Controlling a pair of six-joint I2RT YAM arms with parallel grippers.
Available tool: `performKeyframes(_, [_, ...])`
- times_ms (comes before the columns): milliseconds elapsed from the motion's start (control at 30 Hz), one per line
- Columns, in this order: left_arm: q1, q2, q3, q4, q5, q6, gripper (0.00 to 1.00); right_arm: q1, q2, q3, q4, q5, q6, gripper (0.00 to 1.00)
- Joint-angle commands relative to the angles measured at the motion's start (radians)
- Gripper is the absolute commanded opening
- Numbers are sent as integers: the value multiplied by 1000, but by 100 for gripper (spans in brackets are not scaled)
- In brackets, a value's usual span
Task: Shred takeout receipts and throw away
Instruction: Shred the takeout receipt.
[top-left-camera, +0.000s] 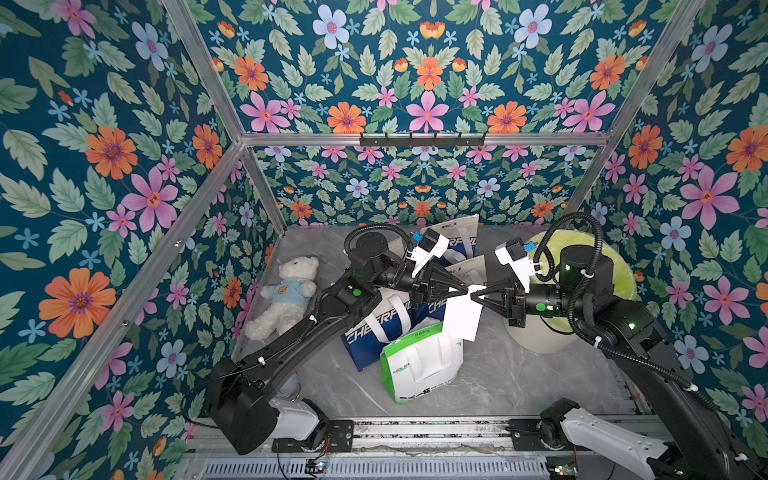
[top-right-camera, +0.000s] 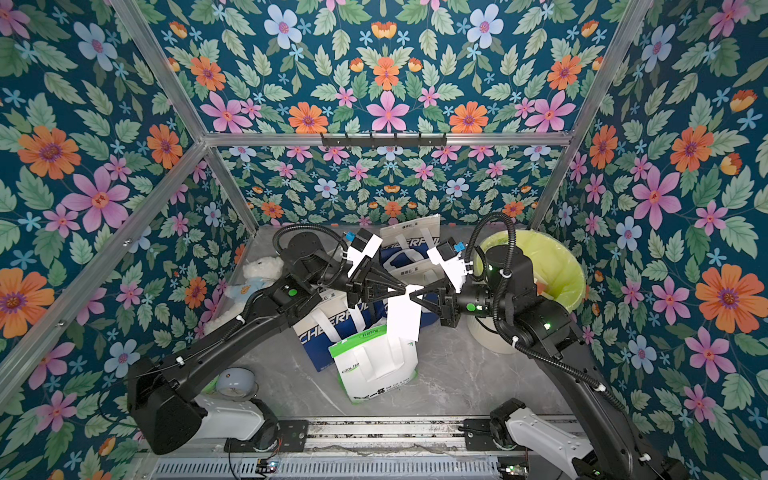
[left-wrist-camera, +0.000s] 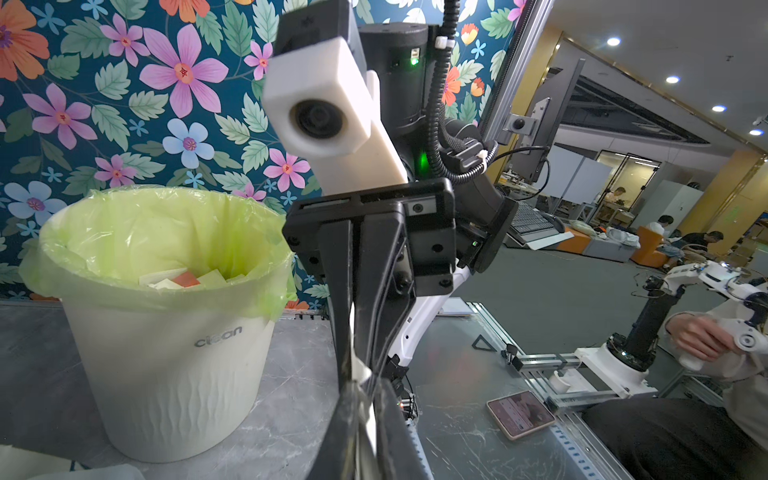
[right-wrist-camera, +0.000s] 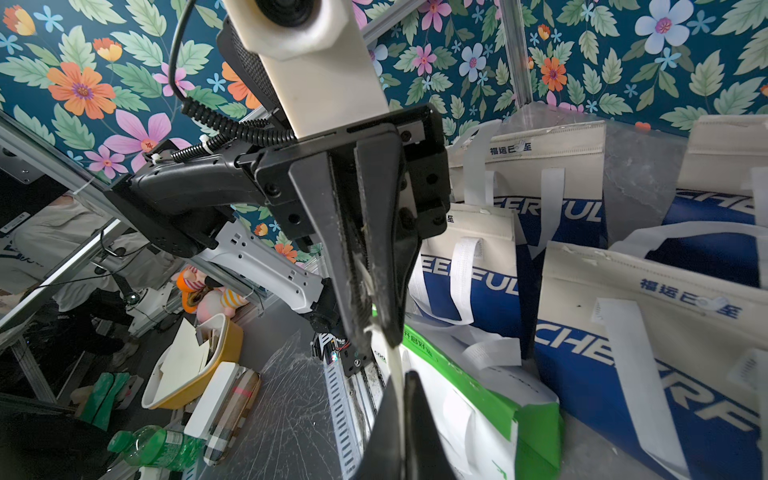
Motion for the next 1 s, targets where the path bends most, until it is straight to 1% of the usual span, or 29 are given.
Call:
performKeyframes(0, [1,-4,5,-10,-10,18,7,0,1,1,13,3,-9,0])
performKeyframes(67, [1,-5,6,-16,-15,19,0,1,3,1,15,4,-8,0])
performKeyframes(100, [1,-5,9,-27,-18,28,0,1,4,3,17,13,-5,0])
performKeyframes(167, [1,-7,15,-58,-21,49,0,1,0,1,26,25,1,13])
performKeyframes(200, [1,-8,16,-70,-24,56,0,1,-3,-3,38,34,5,24])
performKeyframes(233, [1,-11,18,-78,-26,61,0,1,-8,-9,55,46,8,31])
performKeyframes(267, [1,-11,16,-81,-26,63,0,0,-12,-14,68,51,12,32])
performKeyframes(300, [1,-10,16,-83,-26,62,0,0,-14,-15,81,56,15,31])
performKeyframes(400, [1,-11,15,-89,-28,63,0,1,-10,-7,96,62,18,24])
performKeyframes(467, [-1,-12,12,-90,-31,63,0,1,1,3,99,49,21,18])
performKeyframes(567, [-3,-12,11,-92,-39,66,0,0,19,17,105,29,29,13])
performKeyframes(667, [-6,-7,13,-92,-48,67,0,1,31,23,111,7,42,9])
performKeyframes(800, [-6,-10,16,-96,-62,75,0,-1,42,23,95,-3,52,0])
performKeyframes(900, [-6,-20,15,-108,-83,97,0,0,44,16,84,22,80,0])
performKeyframes(967, [-7,-31,9,-108,-107,122,0,1,52,21,67,62,114,0])
